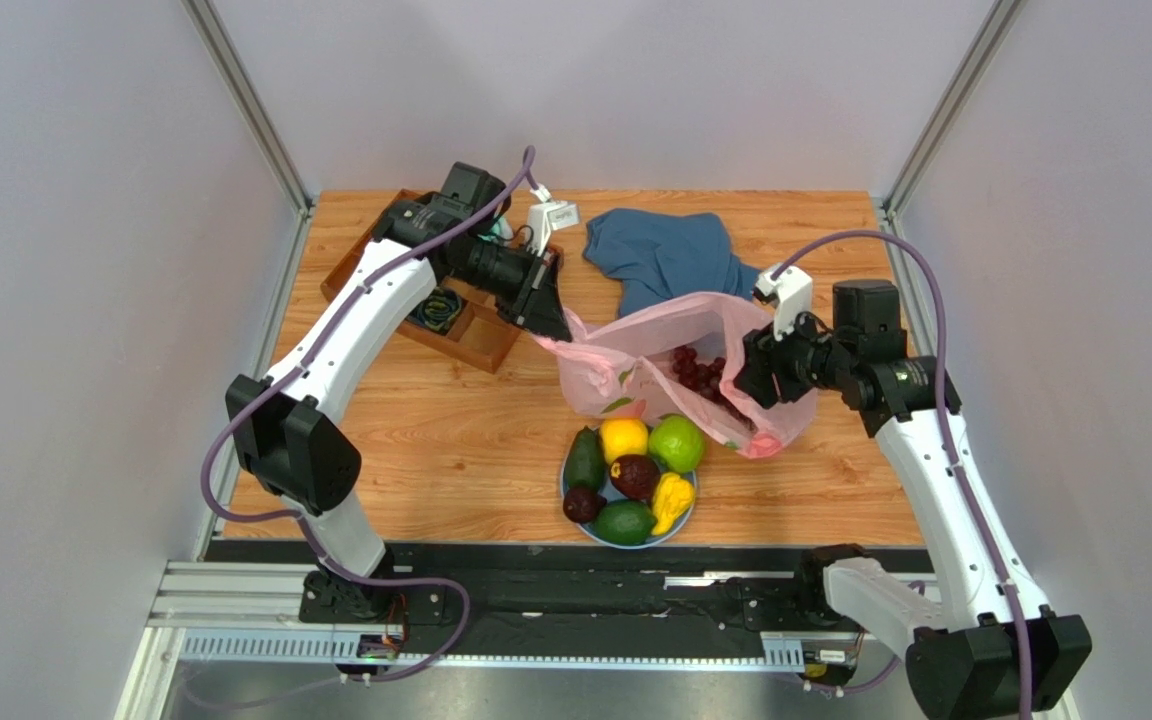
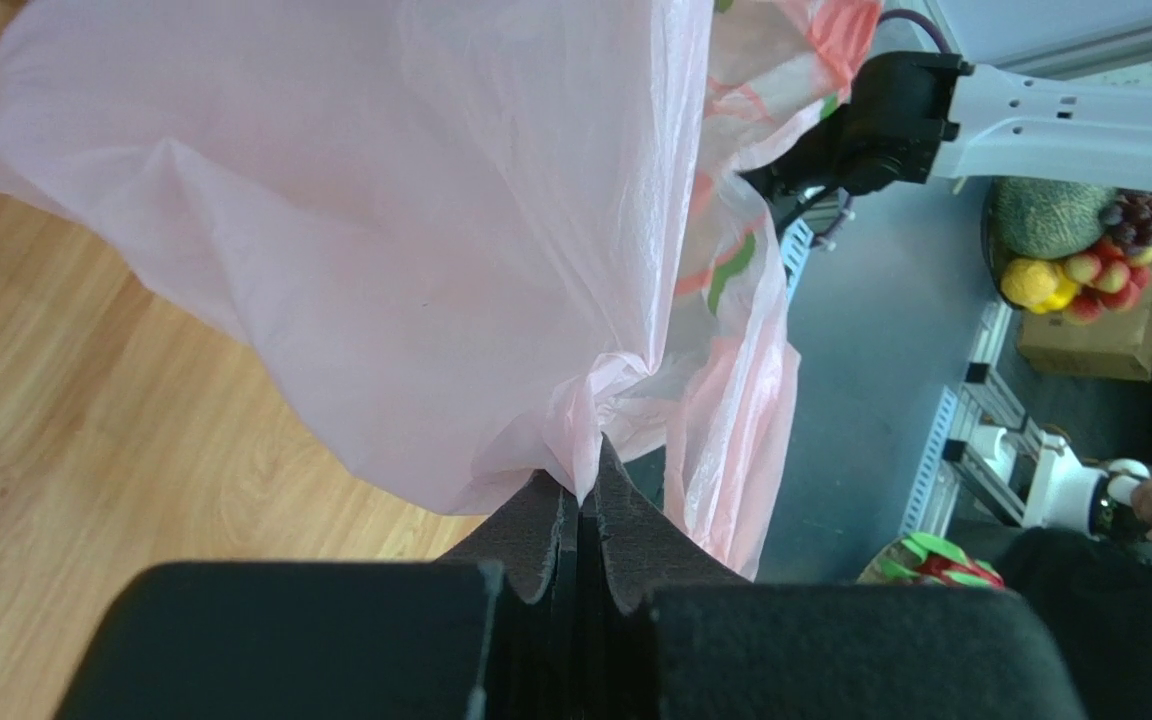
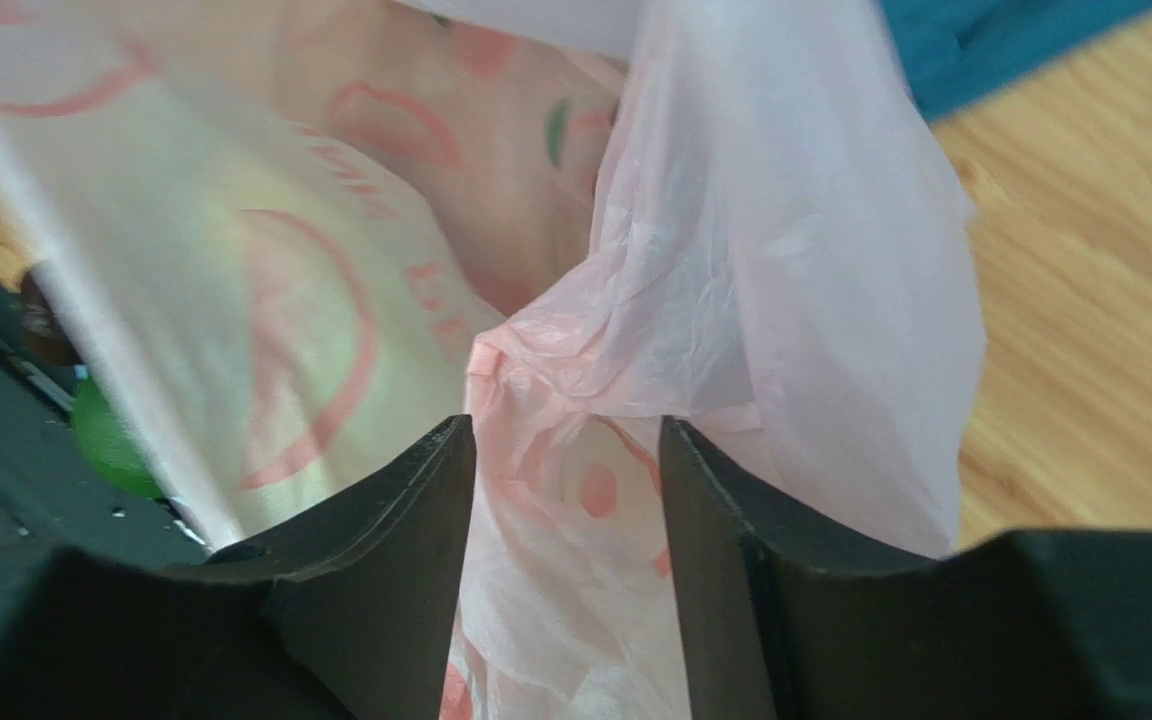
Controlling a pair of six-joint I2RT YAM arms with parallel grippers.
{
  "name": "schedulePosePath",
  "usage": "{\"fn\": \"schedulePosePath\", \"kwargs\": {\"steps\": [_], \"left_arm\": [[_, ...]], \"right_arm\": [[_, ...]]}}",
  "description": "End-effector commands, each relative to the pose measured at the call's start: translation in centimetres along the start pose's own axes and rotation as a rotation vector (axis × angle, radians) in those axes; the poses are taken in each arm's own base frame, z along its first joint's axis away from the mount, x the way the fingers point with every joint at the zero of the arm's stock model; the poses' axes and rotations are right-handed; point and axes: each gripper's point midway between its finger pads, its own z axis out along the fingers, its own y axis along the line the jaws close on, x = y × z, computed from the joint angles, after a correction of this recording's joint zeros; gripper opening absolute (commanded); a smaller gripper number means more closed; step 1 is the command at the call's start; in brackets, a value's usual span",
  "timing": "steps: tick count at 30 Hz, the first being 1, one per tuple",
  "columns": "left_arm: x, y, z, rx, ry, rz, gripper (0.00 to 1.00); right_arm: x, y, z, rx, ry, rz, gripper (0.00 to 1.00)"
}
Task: Take the fake fruits out of the plastic bag
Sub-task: Adjust the plastic bag at the center of the board, then take out the fake fruit from the plastic bag.
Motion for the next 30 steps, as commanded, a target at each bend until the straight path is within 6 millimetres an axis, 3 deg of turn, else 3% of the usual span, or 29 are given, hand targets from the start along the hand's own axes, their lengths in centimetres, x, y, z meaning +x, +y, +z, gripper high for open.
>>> {"fn": "schedulePosePath", "kwargs": {"steps": [1,4,5,8,12,15,18,19,21,22,25,27,30], "left_arm": [[-2.0,-0.5,-0.9,-0.023,-0.056,0.058,0.0],[-2.1,-0.4,-0.9,-0.028,-0.058,0.073,0.0],[-2.1,-0.2,-0.8,-0.033,-0.056,0.073,0.0],[-2.4,-0.1,-1.0,-0.046,-0.065,0.078,0.0],[-2.9,-0.6,-1.4,-0.046,-0.078,0.1,0.0],[-3.0,-0.3,-1.7,-0.081,-0.084,0.117,0.0],[-2.9,0.2,-1.8,-0.107,-0.08,0.128,0.0],[-3.0,0.1,-1.9,-0.104,-0.08,0.129,0.0],[-3.0,0.0,-1.9,-0.099,-0.08,0.127,0.0],[-2.9,0.1,-1.7,-0.097,-0.076,0.122,0.0],[-2.9,0.2,-1.6,-0.094,-0.071,0.118,0.0],[-2.9,0.3,-1.6,-0.095,-0.07,0.117,0.0],[-3.2,0.4,-1.5,-0.096,-0.075,0.118,0.0]], "right_arm": [[-5.6,2.8,0.5,-0.14,-0.16,-0.135,0.49],[-4.4,4.0,2.3,-0.212,-0.065,-0.21,0.39],[-3.9,4.1,2.7,-0.233,-0.046,-0.319,0.37],[-2.9,4.4,4.4,-0.267,0.013,-0.458,0.34],[-3.4,1.2,6.8,-0.155,0.113,-0.48,0.32],[-1.4,-2.1,9.2,-0.051,0.27,-0.473,0.32],[0.6,-4.8,11.3,0.027,0.384,-0.45,0.46],[1.1,-5.1,11.6,0.032,0.42,-0.448,0.56],[3.1,-5.3,12.7,-0.004,0.497,-0.43,0.63],[4.1,-5.2,12.9,-0.033,0.535,-0.44,0.75],[5.9,-5.2,13.6,-0.059,0.591,-0.445,0.9],[6.9,-5.6,14.1,-0.055,0.62,-0.45,0.91],[7.0,-6.5,14.7,-0.013,0.616,-0.471,0.77]]}}
